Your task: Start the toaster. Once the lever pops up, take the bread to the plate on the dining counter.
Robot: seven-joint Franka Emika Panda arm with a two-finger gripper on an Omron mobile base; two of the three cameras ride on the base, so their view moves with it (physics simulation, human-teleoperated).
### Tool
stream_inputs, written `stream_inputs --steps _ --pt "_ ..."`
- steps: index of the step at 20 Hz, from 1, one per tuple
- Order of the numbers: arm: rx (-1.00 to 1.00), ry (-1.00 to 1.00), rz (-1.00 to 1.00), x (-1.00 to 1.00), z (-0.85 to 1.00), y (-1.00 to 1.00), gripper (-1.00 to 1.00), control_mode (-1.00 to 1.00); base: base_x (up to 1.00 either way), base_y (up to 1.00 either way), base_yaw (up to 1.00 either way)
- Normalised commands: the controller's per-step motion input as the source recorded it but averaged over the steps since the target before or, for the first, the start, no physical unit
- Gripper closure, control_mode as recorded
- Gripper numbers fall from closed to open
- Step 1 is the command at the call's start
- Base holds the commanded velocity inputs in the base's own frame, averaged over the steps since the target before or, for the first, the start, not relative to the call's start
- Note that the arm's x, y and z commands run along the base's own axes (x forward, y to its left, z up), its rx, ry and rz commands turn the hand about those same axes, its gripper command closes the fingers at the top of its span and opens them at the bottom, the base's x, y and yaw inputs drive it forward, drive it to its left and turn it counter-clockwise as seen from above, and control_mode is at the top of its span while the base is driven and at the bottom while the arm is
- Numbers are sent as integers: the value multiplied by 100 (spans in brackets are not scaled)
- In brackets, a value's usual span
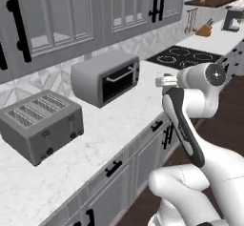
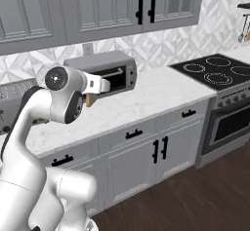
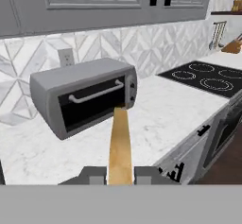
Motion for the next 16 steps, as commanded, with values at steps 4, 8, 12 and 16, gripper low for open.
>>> stream_inputs --steps 4,8,12,16 --pt "0 0 0 0 0 0 100 100 0 -57 -75" --pt "0 0 0 0 0 0 100 100 0 -63 -75" --pt "0 0 0 0 0 0 100 100 0 -68 -73" --pt "0 0 0 0 0 0 100 100 0 -75 -70"
